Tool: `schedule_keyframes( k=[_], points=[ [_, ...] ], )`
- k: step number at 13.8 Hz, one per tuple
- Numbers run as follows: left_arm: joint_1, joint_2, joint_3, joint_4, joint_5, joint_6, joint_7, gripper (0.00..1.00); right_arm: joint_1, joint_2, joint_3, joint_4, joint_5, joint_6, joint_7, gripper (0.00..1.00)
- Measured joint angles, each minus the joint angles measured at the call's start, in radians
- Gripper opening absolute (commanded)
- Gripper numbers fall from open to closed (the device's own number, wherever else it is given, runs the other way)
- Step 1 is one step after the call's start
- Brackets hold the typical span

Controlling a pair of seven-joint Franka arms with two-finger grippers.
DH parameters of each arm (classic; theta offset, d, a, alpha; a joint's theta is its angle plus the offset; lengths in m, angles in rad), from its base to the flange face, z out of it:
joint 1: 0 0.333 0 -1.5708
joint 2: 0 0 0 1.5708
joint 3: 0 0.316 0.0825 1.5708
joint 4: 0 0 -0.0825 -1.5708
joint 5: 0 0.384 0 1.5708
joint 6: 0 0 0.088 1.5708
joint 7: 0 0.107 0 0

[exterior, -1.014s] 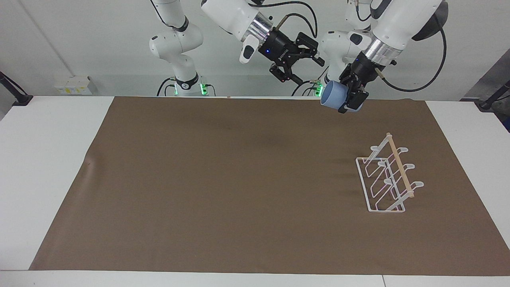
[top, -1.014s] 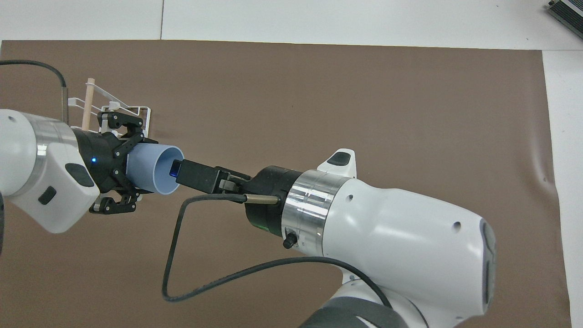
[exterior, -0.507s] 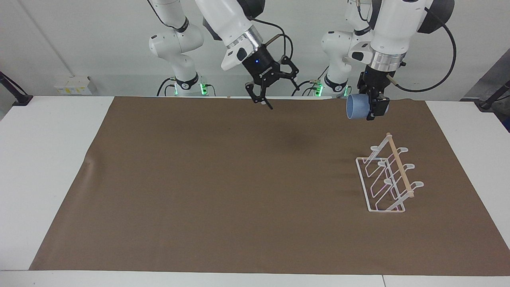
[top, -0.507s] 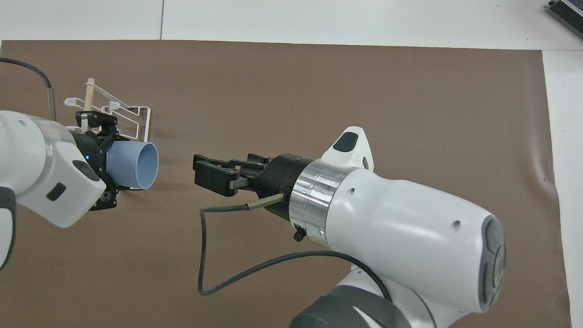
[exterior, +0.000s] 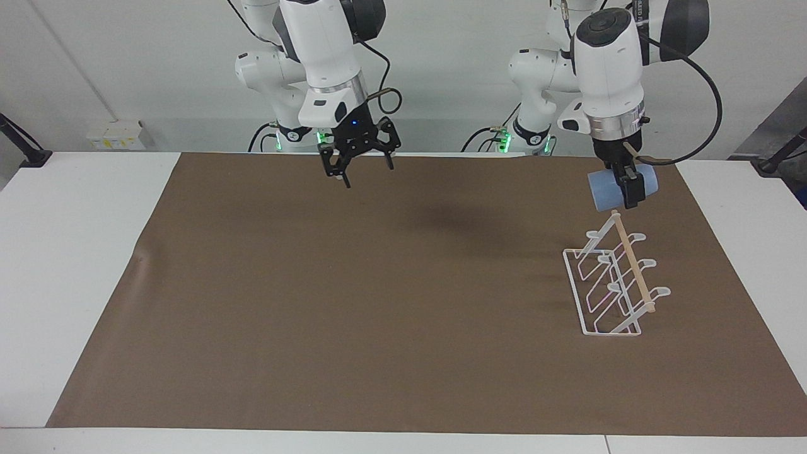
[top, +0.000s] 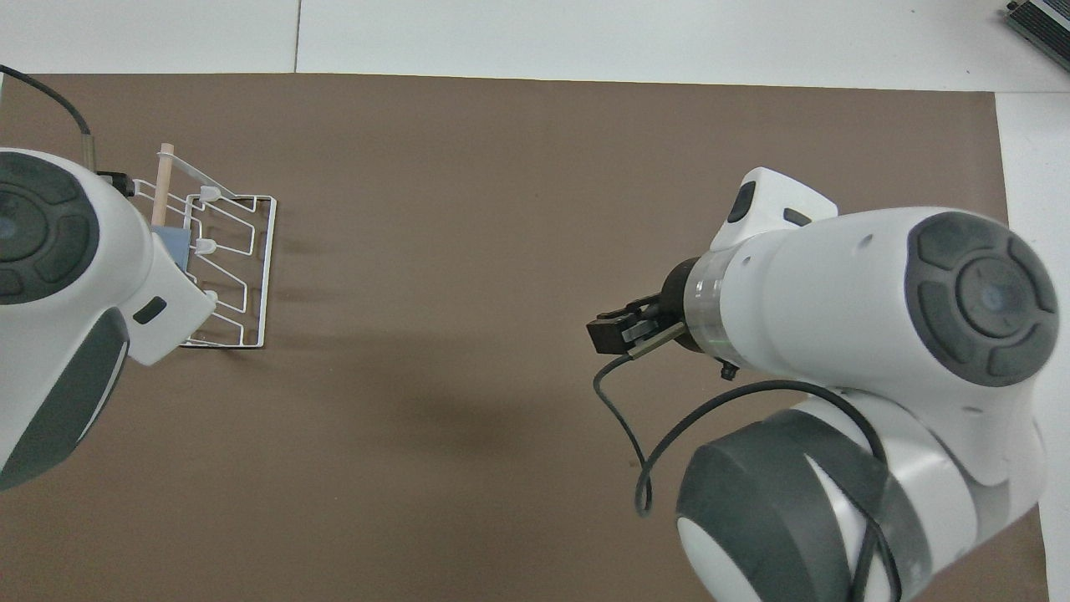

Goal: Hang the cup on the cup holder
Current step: 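Carry the cup with the left gripper over the wire rack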

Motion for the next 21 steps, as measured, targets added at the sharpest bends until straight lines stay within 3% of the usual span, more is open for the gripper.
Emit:
schedule_keyframes(
  k=[3, 5, 10, 16, 21],
  points=[
    [-0.066, 0.068, -0.004, 0.014, 0.237, 0.0, -0.04, 0.0, -0.058, -0.015, -0.003, 0.059, -0.063, -0.151, 0.144, 1.0],
    [-0.112, 0.097, -0.007, 0.015, 0.311, -0.004, -0.075, 0.0, -0.124, -0.043, -0.008, 0.074, -0.066, -0.194, 0.169, 1.0],
    [-0.115, 0.146, 0.004, 0.011, 0.38, -0.012, -0.215, 0.0, -0.26, -0.095, -0.018, 0.04, -0.066, -0.225, 0.17, 1.0],
    [-0.115, 0.149, 0.004, 0.008, 0.387, -0.024, -0.25, 0.0, -0.269, -0.173, -0.021, -0.155, -0.066, -0.154, 0.17, 1.0],
    [-0.138, 0.149, -0.006, 0.007, 0.395, -0.104, -0.256, 0.0, -0.276, -0.201, -0.085, -0.191, -0.066, -0.142, 0.068, 1.0]
  ],
)
